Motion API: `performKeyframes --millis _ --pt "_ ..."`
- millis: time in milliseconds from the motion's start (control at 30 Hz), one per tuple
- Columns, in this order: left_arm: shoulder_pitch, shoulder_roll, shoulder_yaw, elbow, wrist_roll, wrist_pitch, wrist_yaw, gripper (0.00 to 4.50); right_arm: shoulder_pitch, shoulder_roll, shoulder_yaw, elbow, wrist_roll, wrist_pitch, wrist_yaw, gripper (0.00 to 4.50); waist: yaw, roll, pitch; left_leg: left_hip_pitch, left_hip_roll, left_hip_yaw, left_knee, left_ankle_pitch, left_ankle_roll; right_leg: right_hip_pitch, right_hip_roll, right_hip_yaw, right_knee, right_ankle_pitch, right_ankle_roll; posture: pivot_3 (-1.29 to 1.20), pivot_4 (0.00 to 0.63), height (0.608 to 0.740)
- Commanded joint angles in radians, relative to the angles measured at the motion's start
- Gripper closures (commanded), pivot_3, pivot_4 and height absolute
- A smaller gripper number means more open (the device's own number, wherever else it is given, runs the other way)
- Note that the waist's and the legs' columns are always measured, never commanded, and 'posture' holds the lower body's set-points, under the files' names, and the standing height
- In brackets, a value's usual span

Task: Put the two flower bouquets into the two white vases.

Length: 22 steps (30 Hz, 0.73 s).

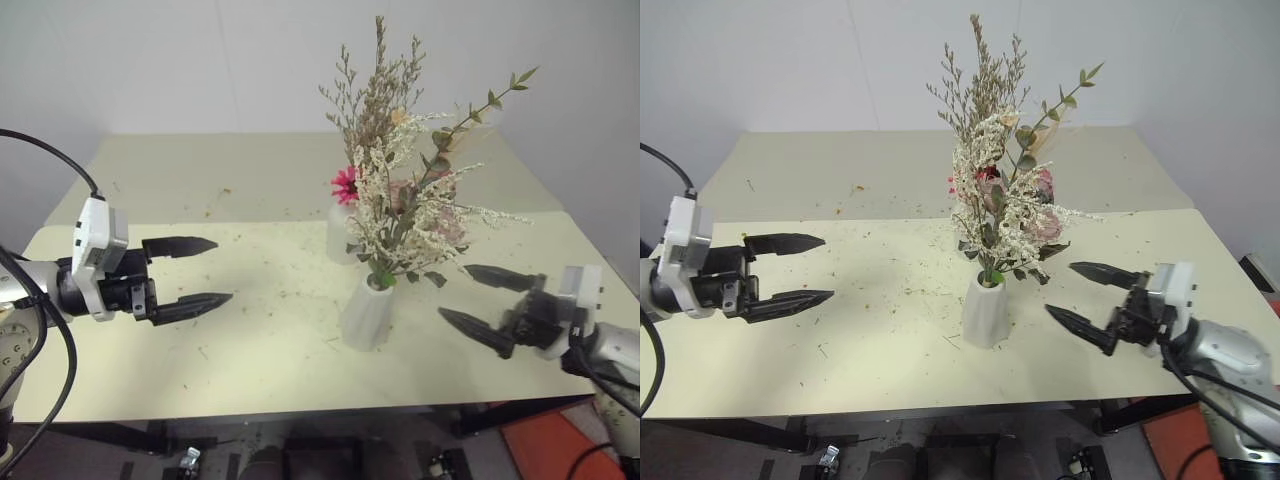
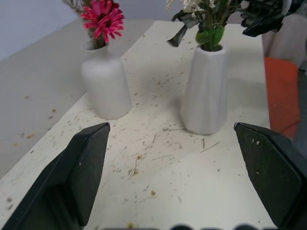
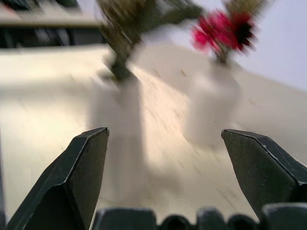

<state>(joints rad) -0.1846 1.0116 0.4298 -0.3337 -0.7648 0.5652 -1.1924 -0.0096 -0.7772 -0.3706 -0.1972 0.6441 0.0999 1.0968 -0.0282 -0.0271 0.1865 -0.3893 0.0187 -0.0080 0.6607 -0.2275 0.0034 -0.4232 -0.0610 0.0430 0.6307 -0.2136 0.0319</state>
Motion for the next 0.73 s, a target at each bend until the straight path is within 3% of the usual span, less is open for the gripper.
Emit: performKeyframes --millis 33,200,300,733 --pt "0.023 0.025 0.071 0.000 0.006 -0.022 -0.015 0.00 0.004 -0.096 -0.126 0.102 -0.025 -0.061 0.087 0.08 0.003 0.000 0.000 0.000 0.000 0.000 0.000 0.000 0.000 0.000 0.000 0.000 0.000 0.000 0.000 0.00 0.150 0.740" --pt "0.059 0.031 0.120 -0.009 0.009 -0.008 -0.010 0.00 -0.005 -0.229 -0.217 0.234 -0.019 -0.023 0.183 0.08 0.007 0.000 0.000 0.000 0.000 0.001 0.000 0.000 0.000 0.000 0.000 0.001 0.000 0.000 0.000 0.00 0.150 0.740" --pt "0.073 0.033 0.133 -0.015 0.007 -0.004 -0.010 0.00 -0.017 -0.280 -0.213 0.288 -0.071 -0.012 0.163 0.08 0.006 0.000 0.000 0.001 0.001 0.002 0.000 0.000 0.000 0.001 0.000 0.001 0.000 0.000 0.000 0.00 0.150 0.740" --pt "0.137 0.049 0.253 -0.055 -0.009 0.044 0.015 0.00 0.030 -0.304 -0.242 0.252 -0.079 0.064 0.191 0.08 0.009 0.000 0.000 0.002 0.001 0.004 0.000 0.000 0.000 0.001 0.000 0.003 -0.001 -0.001 0.000 0.00 0.150 0.740"
